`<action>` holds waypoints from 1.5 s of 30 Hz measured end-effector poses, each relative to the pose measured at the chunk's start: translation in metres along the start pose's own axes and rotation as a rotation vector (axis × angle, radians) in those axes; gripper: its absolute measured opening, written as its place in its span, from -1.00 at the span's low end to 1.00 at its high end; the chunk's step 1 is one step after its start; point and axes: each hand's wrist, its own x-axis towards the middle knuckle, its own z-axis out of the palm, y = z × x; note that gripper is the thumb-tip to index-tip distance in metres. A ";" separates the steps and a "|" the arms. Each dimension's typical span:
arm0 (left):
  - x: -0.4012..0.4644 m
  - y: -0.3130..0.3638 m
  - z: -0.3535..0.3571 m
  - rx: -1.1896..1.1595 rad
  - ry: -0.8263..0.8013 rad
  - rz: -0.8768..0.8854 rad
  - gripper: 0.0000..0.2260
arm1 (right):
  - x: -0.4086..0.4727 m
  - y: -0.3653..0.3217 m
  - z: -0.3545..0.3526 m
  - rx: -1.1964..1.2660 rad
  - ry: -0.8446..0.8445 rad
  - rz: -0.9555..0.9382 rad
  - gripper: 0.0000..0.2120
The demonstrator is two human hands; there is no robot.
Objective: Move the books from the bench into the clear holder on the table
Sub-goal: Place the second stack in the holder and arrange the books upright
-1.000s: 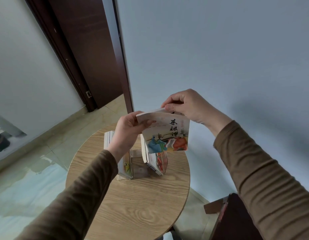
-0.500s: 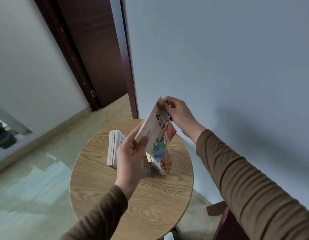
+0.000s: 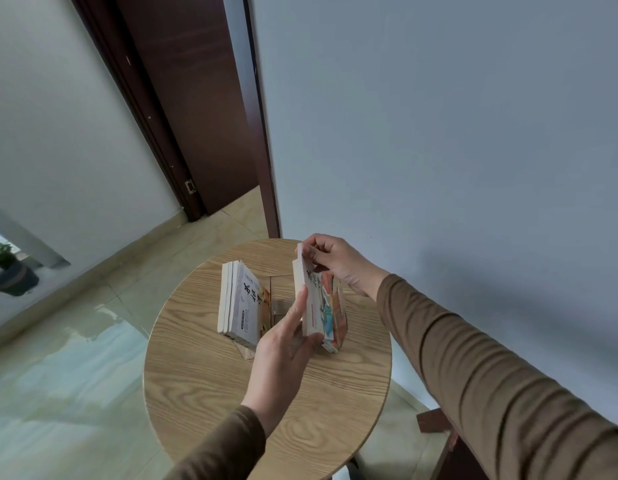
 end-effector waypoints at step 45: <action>0.059 -0.064 0.004 0.663 -0.255 0.225 -0.32 | -0.056 0.126 0.051 -1.257 0.138 0.087 -0.11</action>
